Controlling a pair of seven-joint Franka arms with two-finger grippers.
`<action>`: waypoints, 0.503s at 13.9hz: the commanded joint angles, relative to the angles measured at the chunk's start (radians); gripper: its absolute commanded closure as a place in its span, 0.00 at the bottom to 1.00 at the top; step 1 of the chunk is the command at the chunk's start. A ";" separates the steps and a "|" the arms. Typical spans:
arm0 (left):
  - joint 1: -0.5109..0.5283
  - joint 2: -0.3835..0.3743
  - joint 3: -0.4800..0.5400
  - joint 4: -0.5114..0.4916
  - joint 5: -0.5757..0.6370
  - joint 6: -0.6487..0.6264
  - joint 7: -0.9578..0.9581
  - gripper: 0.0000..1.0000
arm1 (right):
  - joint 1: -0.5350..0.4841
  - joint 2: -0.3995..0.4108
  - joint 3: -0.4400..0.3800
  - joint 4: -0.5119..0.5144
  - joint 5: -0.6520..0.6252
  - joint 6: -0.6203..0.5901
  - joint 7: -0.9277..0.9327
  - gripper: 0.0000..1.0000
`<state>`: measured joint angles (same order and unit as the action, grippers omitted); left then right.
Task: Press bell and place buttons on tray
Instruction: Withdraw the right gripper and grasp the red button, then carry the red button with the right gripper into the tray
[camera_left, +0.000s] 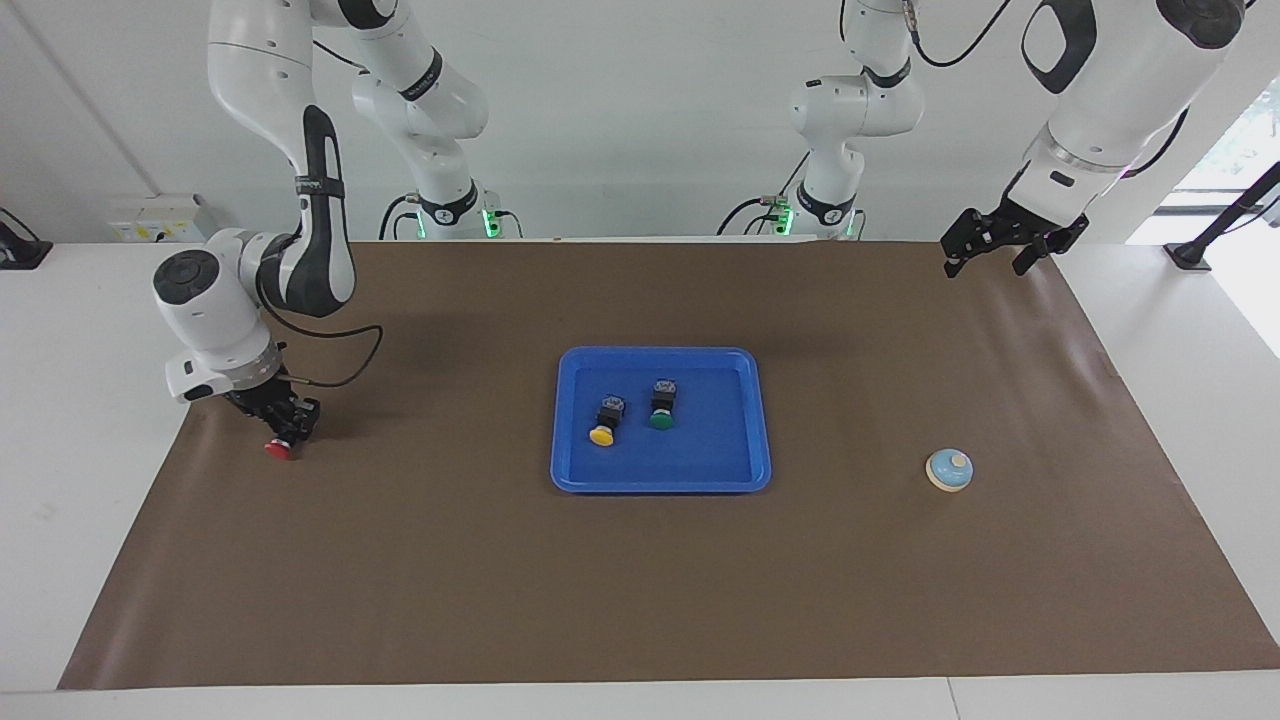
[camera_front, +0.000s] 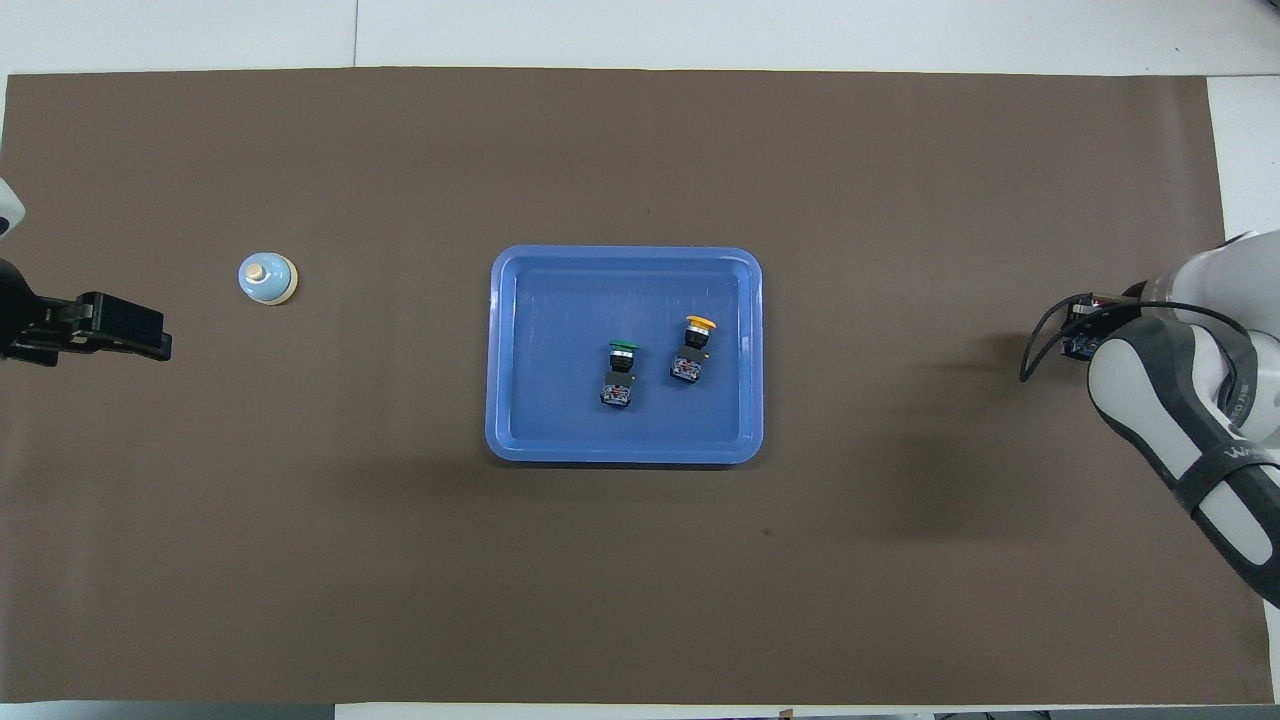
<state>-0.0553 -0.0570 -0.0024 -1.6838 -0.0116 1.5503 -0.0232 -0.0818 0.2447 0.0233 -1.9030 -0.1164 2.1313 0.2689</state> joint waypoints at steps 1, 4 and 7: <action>0.006 -0.024 -0.001 -0.020 -0.010 -0.001 -0.001 0.00 | 0.117 0.030 0.003 0.141 0.030 -0.132 0.151 1.00; 0.006 -0.024 -0.001 -0.019 -0.008 -0.001 -0.001 0.00 | 0.267 0.050 0.003 0.215 0.092 -0.163 0.307 1.00; 0.006 -0.024 -0.001 -0.019 -0.008 -0.001 -0.001 0.00 | 0.425 0.053 0.003 0.245 0.155 -0.177 0.456 1.00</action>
<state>-0.0553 -0.0570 -0.0024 -1.6838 -0.0116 1.5503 -0.0232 0.2707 0.2760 0.0300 -1.7070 0.0012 1.9809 0.6497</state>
